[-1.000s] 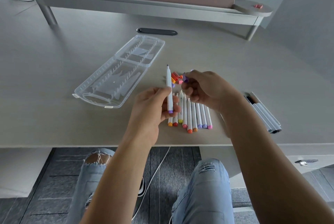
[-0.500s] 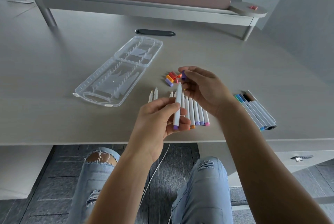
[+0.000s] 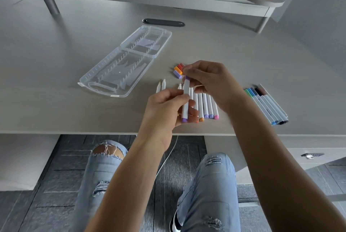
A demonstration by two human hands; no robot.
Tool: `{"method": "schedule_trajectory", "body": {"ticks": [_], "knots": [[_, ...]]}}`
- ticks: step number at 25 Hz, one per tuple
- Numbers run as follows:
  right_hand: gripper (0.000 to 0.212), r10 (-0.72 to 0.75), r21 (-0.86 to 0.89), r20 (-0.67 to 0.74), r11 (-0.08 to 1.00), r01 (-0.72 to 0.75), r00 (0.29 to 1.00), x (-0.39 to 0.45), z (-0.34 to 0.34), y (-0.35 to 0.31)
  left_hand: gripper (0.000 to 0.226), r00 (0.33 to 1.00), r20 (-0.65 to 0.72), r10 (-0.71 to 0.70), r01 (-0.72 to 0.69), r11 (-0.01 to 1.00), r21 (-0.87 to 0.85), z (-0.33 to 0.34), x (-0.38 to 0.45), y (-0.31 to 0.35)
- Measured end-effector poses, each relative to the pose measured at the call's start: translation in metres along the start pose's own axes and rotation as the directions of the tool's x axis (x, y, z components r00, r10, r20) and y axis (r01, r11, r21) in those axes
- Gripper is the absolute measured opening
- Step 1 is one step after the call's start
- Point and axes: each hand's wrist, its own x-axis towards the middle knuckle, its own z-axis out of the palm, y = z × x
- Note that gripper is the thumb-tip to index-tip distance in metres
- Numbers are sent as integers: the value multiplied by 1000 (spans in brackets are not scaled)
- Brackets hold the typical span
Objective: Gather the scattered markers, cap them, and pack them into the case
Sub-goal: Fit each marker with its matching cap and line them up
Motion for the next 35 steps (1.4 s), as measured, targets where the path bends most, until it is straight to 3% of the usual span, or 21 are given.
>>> {"method": "schedule_trajectory", "body": {"ticks": [5,10,13,17,20,25,27,29,32,35], "knots": [[16,-27,-55,-92,998,22,995,-8,14,9,10,1000,-15,1,-2,1000,-12,1,-3,-8],[16,77,-36,-42,996,-79,996,-11,12,4,12,999,-39,34,-34,999,22,-7,-7,-9],[20,102,-20,-148,994,-106,984,5,21,4,22,984,-114,134,-118,983,143,-27,-9,-13],[20,16,-384,-221,918,-102,975,38,38,6,22,892,-253,376,-267,887,376,-63,-17,-13],[15,-23,-669,-230,730,-141,973,53,53,8,20,868,-307,391,-273,891,363,-80,-19,-6],[16,-89,-807,-274,562,-178,958,54,71,15,17,874,-291,390,-257,878,405,-87,-15,-2],[21,-111,-824,-266,541,-167,957,50,72,17,13,873,-240,424,-255,817,518,-86,-8,-2],[22,-125,-824,-266,544,-158,956,45,67,15,14,859,-170,483,-247,682,688,-81,4,-3],[22,-115,-756,-332,626,-191,936,39,49,12,26,854,-128,504,-131,448,884,-64,21,-1],[27,-79,-684,-391,692,-232,917,32,27,15,23,857,-139,496,-1,270,963,-50,33,2]]}}
